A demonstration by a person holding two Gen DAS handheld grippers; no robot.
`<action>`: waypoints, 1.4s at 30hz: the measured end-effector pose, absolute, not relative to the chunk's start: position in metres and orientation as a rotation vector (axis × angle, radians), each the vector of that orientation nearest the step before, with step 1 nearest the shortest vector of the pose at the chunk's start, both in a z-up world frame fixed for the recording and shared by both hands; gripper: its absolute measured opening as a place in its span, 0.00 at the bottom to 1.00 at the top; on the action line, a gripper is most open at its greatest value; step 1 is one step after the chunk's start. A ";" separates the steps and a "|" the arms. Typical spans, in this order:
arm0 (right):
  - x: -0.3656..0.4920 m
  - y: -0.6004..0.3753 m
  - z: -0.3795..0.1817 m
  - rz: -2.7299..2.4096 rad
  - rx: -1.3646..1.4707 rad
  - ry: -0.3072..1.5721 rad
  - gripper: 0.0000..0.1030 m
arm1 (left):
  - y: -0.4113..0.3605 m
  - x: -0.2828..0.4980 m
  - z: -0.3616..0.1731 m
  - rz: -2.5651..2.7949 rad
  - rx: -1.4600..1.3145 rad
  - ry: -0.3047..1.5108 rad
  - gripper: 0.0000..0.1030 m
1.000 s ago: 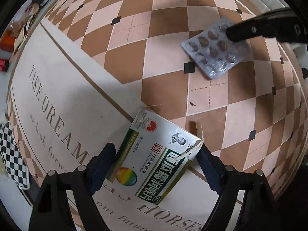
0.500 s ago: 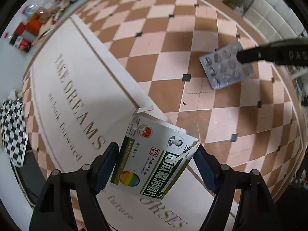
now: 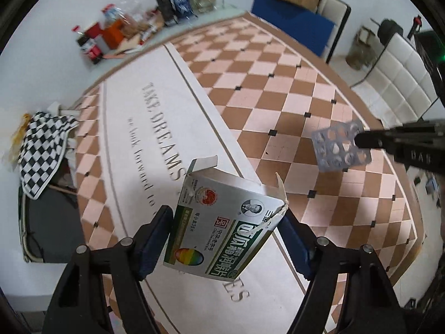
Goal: Collect trash
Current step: 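Carry the medicine box and blister pack over the bin and release both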
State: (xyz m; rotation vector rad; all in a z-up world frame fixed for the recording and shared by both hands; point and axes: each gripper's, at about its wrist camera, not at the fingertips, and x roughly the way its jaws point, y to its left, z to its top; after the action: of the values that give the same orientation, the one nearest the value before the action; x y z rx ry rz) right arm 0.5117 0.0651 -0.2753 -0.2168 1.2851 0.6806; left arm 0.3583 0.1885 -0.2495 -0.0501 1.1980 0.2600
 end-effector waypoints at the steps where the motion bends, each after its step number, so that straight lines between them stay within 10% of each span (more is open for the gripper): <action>1: 0.500 0.061 -0.269 0.684 -0.215 1.275 0.05 | 0.187 0.349 -0.245 0.269 -0.057 1.178 0.71; 22: 0.180 -0.061 -0.241 0.649 -0.100 1.277 0.04 | 0.112 0.085 -0.216 0.140 -0.478 0.971 0.70; 42: 0.064 -0.137 -0.603 0.435 -0.090 1.713 0.05 | 0.084 0.024 -0.633 0.171 -1.063 1.454 0.68</action>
State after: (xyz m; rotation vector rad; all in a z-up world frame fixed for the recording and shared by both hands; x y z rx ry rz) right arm 0.0641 -0.1370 -0.6029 -0.0898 1.7128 0.4353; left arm 0.0236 0.0836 -0.6328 -1.0629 1.4537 0.1709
